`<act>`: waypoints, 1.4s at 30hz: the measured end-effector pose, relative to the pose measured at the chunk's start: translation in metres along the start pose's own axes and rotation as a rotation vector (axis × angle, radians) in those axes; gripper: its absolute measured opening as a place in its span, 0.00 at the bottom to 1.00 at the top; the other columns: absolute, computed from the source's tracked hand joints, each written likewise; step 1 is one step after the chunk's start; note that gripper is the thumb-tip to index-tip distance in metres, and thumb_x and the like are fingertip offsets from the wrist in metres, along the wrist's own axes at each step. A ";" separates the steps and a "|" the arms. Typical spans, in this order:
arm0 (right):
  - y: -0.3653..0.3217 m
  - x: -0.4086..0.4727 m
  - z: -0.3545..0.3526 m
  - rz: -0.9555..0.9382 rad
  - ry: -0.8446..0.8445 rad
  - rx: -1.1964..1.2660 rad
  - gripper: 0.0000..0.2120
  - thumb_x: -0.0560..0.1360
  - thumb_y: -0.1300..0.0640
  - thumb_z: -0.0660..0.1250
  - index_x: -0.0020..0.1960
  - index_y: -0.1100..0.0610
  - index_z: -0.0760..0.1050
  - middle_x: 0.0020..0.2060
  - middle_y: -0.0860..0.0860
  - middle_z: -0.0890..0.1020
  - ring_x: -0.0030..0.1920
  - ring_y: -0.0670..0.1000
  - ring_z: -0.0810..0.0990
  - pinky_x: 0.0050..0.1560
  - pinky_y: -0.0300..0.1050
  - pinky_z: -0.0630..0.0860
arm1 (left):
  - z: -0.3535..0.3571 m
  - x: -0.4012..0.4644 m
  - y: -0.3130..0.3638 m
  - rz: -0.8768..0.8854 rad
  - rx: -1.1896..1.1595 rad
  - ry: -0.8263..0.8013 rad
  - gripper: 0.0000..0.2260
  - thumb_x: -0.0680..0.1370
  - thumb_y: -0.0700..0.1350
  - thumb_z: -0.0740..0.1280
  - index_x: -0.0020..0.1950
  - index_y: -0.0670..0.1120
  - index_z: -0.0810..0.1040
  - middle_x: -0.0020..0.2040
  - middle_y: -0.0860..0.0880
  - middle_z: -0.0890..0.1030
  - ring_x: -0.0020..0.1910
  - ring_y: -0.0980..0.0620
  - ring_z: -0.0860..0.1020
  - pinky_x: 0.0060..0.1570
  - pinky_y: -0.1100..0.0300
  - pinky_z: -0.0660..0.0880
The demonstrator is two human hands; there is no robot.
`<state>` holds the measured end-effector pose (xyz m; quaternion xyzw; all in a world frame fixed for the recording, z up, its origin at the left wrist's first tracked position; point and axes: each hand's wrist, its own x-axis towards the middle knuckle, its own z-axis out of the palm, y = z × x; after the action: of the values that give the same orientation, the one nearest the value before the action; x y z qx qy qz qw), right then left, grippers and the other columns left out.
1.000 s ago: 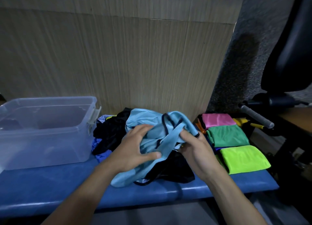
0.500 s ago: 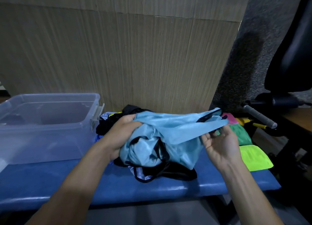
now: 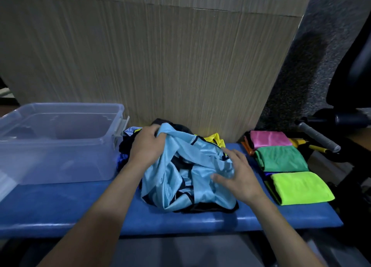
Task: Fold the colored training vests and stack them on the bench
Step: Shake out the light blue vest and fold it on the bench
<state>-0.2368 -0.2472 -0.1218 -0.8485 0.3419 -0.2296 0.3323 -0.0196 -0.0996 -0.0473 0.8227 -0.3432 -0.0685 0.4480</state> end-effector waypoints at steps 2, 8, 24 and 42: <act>-0.005 0.000 0.007 -0.049 -0.023 -0.009 0.44 0.70 0.44 0.79 0.79 0.40 0.60 0.78 0.45 0.57 0.78 0.49 0.59 0.75 0.47 0.62 | -0.007 0.002 0.005 0.010 -0.196 0.012 0.09 0.81 0.47 0.63 0.47 0.46 0.80 0.41 0.54 0.82 0.41 0.52 0.79 0.42 0.56 0.71; -0.024 0.008 0.014 -0.108 0.038 0.066 0.26 0.68 0.34 0.72 0.61 0.46 0.78 0.62 0.44 0.77 0.60 0.45 0.76 0.60 0.48 0.73 | -0.036 -0.023 0.048 -0.096 -0.842 -0.327 0.19 0.85 0.53 0.59 0.62 0.41 0.81 0.58 0.42 0.85 0.58 0.43 0.83 0.60 0.49 0.77; -0.024 0.012 -0.008 0.191 0.244 0.633 0.13 0.80 0.59 0.69 0.63 0.49 0.74 0.60 0.50 0.80 0.57 0.49 0.79 0.50 0.39 0.75 | -0.017 0.020 0.003 -0.124 -0.786 -0.247 0.34 0.84 0.41 0.63 0.83 0.55 0.48 0.77 0.46 0.69 0.69 0.49 0.74 0.68 0.54 0.72; -0.034 -0.010 0.034 -0.212 -0.232 -0.321 0.10 0.74 0.45 0.74 0.43 0.48 0.75 0.45 0.44 0.79 0.48 0.49 0.78 0.51 0.49 0.76 | 0.025 -0.060 -0.008 0.276 0.773 -0.401 0.07 0.81 0.52 0.63 0.49 0.50 0.74 0.53 0.47 0.80 0.53 0.43 0.79 0.45 0.52 0.71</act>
<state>-0.2082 -0.2073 -0.1213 -0.9424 0.2424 -0.1067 0.2042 -0.0709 -0.0764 -0.0802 0.8465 -0.5301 -0.0328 0.0376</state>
